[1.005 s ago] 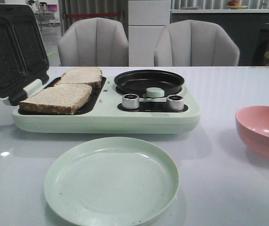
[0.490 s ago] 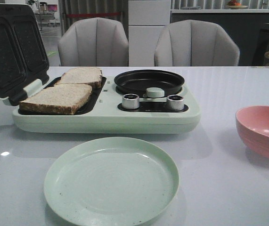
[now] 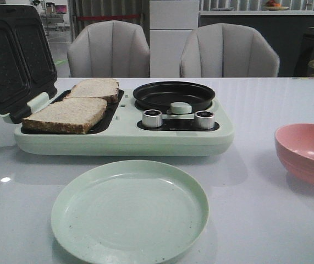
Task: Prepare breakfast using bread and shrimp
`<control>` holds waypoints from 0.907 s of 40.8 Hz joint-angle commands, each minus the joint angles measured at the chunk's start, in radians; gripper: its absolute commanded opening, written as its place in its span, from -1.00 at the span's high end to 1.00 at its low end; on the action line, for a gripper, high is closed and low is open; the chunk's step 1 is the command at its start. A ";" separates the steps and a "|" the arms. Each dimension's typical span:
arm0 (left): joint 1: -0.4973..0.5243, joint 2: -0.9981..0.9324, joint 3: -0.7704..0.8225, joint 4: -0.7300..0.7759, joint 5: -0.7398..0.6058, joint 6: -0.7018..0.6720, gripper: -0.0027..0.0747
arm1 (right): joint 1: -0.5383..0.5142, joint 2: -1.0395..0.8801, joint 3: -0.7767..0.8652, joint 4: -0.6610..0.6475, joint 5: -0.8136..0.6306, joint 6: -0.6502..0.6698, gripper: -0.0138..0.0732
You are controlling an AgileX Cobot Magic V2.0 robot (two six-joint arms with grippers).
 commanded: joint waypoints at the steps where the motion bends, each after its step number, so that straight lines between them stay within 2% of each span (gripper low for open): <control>1: 0.030 0.097 -0.057 0.066 -0.021 -0.040 -0.44 | -0.004 0.011 -0.028 -0.015 -0.080 -0.001 -0.34; 5: 0.121 0.212 -0.106 0.028 -0.014 -0.038 -0.44 | -0.004 0.011 -0.028 -0.015 -0.080 -0.001 -0.34; 10: 0.299 0.325 -0.196 -0.111 -0.047 0.028 -0.44 | -0.004 0.011 -0.028 -0.015 -0.080 -0.001 -0.34; 18: 0.583 0.471 -0.339 -0.509 -0.121 0.335 -0.44 | -0.004 0.011 -0.028 -0.015 -0.080 -0.001 -0.34; 21: 0.657 0.510 -0.377 -0.627 -0.148 0.421 -0.43 | -0.004 0.011 -0.028 -0.015 -0.080 -0.001 -0.34; 25: 0.738 0.564 -0.428 -0.752 -0.179 0.494 -0.26 | -0.004 0.011 -0.028 -0.015 -0.080 -0.001 -0.34; 28: 0.782 0.608 -0.470 -0.799 -0.206 0.499 -0.05 | -0.004 0.011 -0.028 -0.015 -0.080 -0.001 -0.34; 37: 0.808 0.742 -0.608 -0.838 -0.226 0.503 0.52 | -0.004 0.011 -0.028 -0.015 -0.080 -0.001 -0.34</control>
